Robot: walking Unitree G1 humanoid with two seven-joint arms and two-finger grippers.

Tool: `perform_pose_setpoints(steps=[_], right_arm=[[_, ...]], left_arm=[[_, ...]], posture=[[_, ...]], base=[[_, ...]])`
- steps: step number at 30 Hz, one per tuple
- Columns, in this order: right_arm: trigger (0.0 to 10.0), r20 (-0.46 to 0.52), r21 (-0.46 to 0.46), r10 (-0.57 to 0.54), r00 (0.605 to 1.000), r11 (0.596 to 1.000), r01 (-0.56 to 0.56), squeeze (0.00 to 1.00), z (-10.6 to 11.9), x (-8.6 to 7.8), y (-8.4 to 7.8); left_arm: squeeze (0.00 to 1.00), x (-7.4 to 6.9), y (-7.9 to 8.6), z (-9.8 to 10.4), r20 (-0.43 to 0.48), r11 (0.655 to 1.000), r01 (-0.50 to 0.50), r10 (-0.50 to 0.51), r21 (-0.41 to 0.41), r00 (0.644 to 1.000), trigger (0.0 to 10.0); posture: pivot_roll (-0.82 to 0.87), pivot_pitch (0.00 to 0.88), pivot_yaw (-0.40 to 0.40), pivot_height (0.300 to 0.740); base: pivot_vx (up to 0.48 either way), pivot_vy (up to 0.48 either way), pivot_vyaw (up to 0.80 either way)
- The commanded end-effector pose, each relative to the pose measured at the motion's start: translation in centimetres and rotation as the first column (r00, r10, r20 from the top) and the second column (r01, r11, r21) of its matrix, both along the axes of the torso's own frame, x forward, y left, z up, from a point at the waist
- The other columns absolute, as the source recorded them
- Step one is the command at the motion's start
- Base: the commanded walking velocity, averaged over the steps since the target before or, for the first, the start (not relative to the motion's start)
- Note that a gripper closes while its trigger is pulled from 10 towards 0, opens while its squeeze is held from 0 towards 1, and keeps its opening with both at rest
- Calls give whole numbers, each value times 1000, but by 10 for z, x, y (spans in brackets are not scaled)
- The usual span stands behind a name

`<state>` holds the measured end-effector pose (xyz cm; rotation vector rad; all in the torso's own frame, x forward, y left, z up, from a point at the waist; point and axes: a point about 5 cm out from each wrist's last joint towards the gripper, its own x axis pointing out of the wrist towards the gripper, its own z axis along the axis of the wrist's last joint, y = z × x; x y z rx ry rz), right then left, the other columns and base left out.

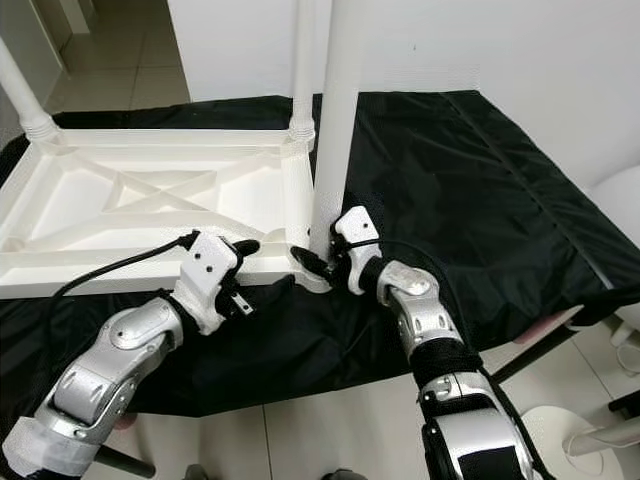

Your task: Building children table

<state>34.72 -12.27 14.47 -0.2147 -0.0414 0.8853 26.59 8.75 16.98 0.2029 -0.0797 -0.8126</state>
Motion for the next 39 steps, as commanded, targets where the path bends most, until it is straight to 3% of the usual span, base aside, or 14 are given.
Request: perform_pose_setpoints(steps=[1,2,3,5,6,8,14,16,20,23,26,35,36,39], right_arm=[[0,-15,-61,8,1000,998,-8,0,-9,-2,-6],[6157,-17,-55,1,1000,998,-2,0,-10,-3,-9],[10000,-26,-44,-22,999,999,21,0,-12,-4,-12],[10000,-26,-44,-22,999,999,21,0,-12,-4,-12],[10000,-42,-43,-133,990,990,131,0,-14,-3,-19],[10000,-46,-46,-182,982,983,180,0,-15,-1,-21],[10000,-43,-29,-264,964,964,263,0,-16,1,-22],[10000,-102,42,-464,880,882,470,0,-26,-4,-16],[10000,-119,71,-509,853,852,518,0,-28,-7,-11],[10000,-153,169,-673,723,703,690,0,-30,-19,1],[10000,-155,186,-723,673,648,739,0,-30,-25,10],[10000,-179,220,-718,673,637,739,0,-26,-32,25],[10000,-176,229,-720,671,633,740,1000,-24,-33,22],[10000,-178,253,-712,679,633,731,1000,-21,-36,16]], left_arm=[[0,-3,-5,-5,-27,997,81,-80,18,996,10000],[0,-4,-5,-6,-28,996,82,-82,22,996,10000],[0,-3,-5,-6,-33,997,80,-79,19,996,10000],[0,-3,-5,-6,-33,997,80,-79,19,996,10000],[0,-3,-4,-6,-36,997,76,-75,19,997,10000],[0,-3,-4,-6,-36,997,75,-74,19,997,10000],[0,-4,-4,-7,-36,997,75,-74,21,997,10000],[0,-6,-6,-9,-35,997,74,-73,26,997,10000],[0,-7,-6,-9,-35,997,75,-74,27,997,10000],[0,-8,-7,-10,-32,996,80,-80,26,996,10000],[0,-7,-8,-10,-33,996,84,-83,25,996,10000],[0,-7,-9,-10,-29,995,92,-91,26,995,10000],[0,-8,-10,-10,-27,995,95,-94,28,995,10000],[0,-9,-11,-10,-28,995,97,-97,27,995,10000]], posture=[[-11,44,2,740],[-8,37,-4,740],[-9,36,-5,740],[-9,36,-5,740],[-10,39,-8,740],[-10,39,-8,740],[-10,41,-8,740],[-13,46,-10,740],[-15,46,-11,740],[-19,44,-11,740],[-20,42,-10,740],[-24,40,-11,740],[-25,41,-12,740],[-25,45,-14,740]], base=[[0,0,0],[0,0,0],[0,0,0],[0,0,0],[0,0,0],[0,0,0],[0,0,0],[0,0,0],[0,0,0],[0,0,0],[0,0,0],[0,0,0],[0,0,0],[0,0,0]])
